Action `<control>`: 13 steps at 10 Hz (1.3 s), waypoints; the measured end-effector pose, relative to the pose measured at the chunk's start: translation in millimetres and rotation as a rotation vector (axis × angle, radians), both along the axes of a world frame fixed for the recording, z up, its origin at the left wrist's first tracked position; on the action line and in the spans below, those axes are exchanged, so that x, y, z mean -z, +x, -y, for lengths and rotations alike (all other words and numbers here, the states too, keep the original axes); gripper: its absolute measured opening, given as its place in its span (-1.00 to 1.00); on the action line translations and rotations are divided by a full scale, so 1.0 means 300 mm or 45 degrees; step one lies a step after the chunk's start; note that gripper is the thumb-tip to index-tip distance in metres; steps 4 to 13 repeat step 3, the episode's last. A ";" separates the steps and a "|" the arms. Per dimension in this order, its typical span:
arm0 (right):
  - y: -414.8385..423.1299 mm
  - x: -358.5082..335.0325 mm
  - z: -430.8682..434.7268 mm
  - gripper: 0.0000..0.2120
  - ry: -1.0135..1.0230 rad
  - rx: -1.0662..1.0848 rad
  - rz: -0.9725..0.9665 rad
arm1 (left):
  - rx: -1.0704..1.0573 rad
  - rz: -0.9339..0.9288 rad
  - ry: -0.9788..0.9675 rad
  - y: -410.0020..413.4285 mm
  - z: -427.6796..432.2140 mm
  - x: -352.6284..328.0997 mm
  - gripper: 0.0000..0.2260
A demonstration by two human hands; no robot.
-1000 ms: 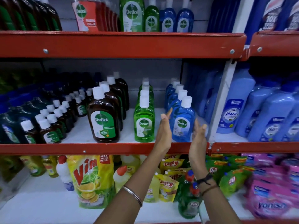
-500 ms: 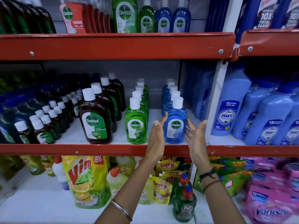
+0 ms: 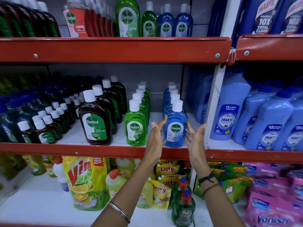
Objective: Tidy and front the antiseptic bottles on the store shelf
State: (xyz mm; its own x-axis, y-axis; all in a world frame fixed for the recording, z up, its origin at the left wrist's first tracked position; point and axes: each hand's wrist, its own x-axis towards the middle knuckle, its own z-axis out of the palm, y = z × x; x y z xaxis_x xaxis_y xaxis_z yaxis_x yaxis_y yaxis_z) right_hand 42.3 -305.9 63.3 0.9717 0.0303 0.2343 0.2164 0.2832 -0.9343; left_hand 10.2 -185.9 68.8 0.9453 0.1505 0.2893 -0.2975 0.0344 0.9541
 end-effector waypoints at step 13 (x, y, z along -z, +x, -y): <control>-0.022 -0.001 -0.005 0.18 -0.039 0.030 0.070 | -0.084 0.022 0.069 -0.004 -0.014 0.015 -0.41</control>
